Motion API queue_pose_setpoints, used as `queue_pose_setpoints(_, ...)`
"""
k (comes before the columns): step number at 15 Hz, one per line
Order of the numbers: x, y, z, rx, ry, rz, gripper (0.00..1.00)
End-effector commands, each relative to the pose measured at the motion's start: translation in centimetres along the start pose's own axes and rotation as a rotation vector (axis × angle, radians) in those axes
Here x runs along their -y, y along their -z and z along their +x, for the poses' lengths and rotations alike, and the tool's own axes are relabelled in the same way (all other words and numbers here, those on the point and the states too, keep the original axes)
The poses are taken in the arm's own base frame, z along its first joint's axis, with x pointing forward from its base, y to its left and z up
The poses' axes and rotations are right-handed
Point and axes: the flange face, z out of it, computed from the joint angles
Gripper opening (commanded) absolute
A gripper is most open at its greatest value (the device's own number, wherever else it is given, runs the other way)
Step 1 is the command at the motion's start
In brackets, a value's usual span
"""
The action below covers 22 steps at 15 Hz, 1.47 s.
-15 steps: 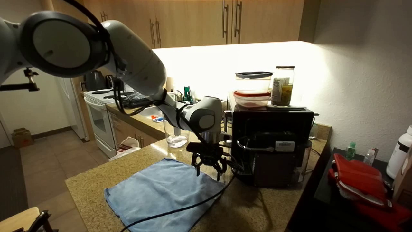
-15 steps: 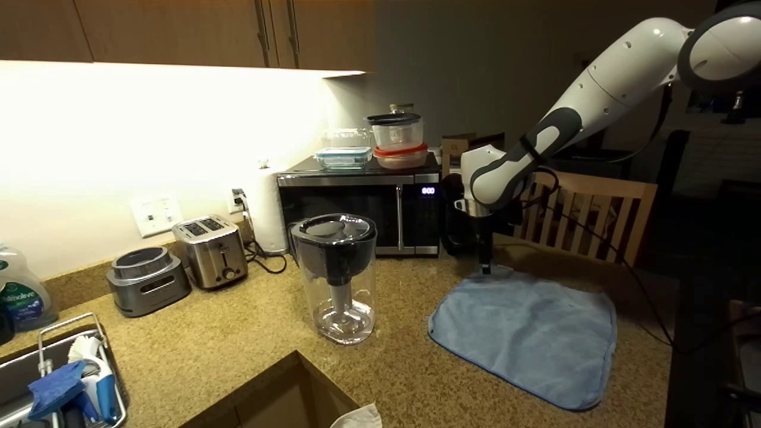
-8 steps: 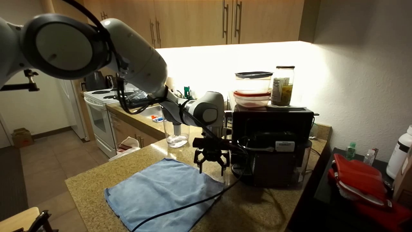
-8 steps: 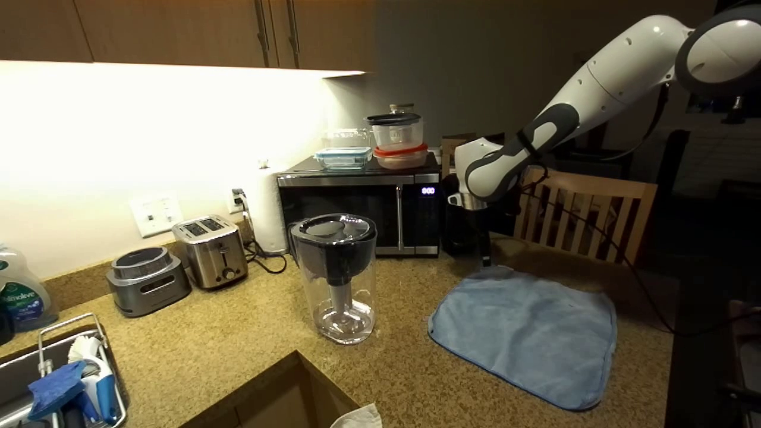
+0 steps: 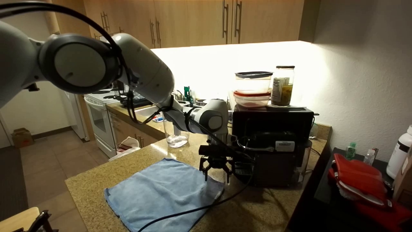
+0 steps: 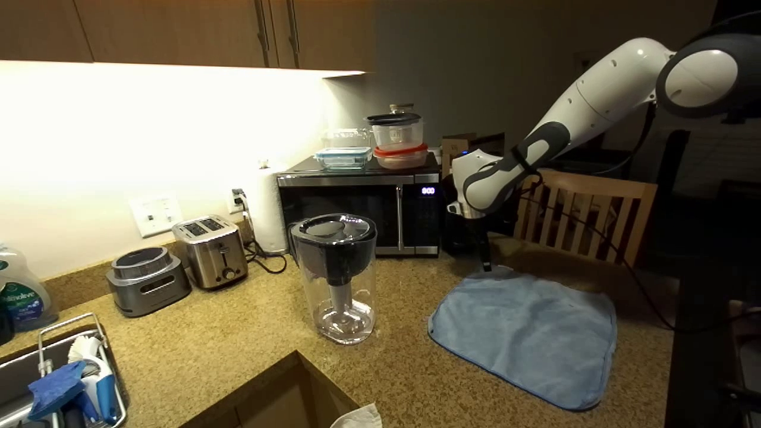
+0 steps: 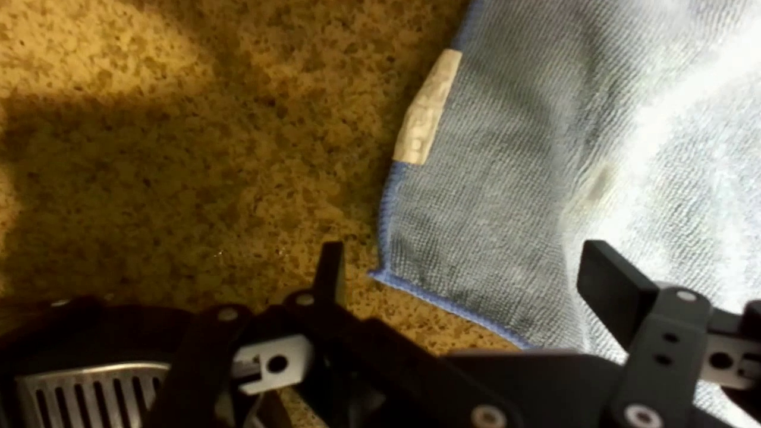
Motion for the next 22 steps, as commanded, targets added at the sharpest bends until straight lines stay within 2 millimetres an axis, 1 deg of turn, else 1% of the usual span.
queue_pose_setpoints(1, -1.3, -1.3, 0.3, 0.010, 0.047, -0.012, 1.00)
queue_pose_setpoints(4, -1.4, -2.2, 0.8, 0.021, 0.069, -0.019, 1.00)
queue_pose_setpoints(7, -1.2, -3.3, 0.8, 0.033, 0.075, -0.010, 1.00)
queue_pose_setpoints(8, -1.1, -3.4, 0.8, 0.033, 0.075, -0.009, 0.89)
queue_pose_setpoints(9, -1.1, -3.4, 0.8, 0.032, 0.075, -0.006, 0.74)
queue_pose_setpoints(14, -1.1, -3.0, 0.7, 0.022, 0.069, 0.001, 0.43)
queue_pose_setpoints(17, -0.8, -3.1, 0.7, 0.024, 0.063, 0.003, 0.22)
queue_pose_setpoints(20, -0.9, -2.6, 0.5, 0.017, 0.023, -0.005, 0.03)
queue_pose_setpoints(21, -0.9, -2.2, 0.4, 0.010, 0.008, -0.007, 0.00)
queue_pose_setpoints(22, -1.0, -1.6, 0.1, 0.001, -0.020, -0.014, 0.00)
